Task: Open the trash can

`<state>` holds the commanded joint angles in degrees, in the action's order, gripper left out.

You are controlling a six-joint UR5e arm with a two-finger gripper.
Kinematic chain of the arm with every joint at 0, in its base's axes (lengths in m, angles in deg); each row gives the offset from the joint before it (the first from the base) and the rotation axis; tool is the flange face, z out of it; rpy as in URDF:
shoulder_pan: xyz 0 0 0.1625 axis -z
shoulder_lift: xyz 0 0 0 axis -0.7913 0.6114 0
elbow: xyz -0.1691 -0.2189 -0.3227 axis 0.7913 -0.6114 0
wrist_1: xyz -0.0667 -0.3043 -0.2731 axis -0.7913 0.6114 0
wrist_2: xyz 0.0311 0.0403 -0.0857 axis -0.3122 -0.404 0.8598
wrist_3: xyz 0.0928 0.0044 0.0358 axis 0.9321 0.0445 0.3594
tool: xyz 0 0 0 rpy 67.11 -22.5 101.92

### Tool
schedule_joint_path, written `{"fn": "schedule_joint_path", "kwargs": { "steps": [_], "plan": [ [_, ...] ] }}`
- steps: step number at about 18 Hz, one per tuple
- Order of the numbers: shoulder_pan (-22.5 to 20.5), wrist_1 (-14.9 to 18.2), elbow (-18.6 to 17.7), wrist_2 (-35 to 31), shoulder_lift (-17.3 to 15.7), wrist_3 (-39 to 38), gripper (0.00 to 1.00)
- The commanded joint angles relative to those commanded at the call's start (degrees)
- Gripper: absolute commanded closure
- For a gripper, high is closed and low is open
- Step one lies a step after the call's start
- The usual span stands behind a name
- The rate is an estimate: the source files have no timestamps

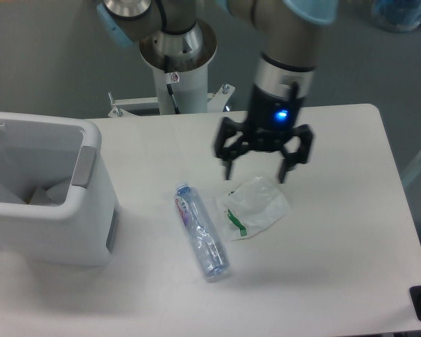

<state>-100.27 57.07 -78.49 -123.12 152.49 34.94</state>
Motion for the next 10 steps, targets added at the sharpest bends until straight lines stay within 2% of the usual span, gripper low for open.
{"fn": "schedule_joint_path", "kwargs": {
  "steps": [1, 4, 8, 10],
  "plan": [
    [-1.0, -0.4, 0.0, -0.2, 0.7, 1.2, 0.00],
    [-3.1, -1.1, 0.1, -0.7, 2.7, 12.7, 0.00],
    [-3.3, -1.1, -0.1, -3.5, 4.4, 26.4, 0.00],
    [-3.3, -1.1, -0.1, -5.2, 5.3, 28.0, 0.00]
  ]
}}
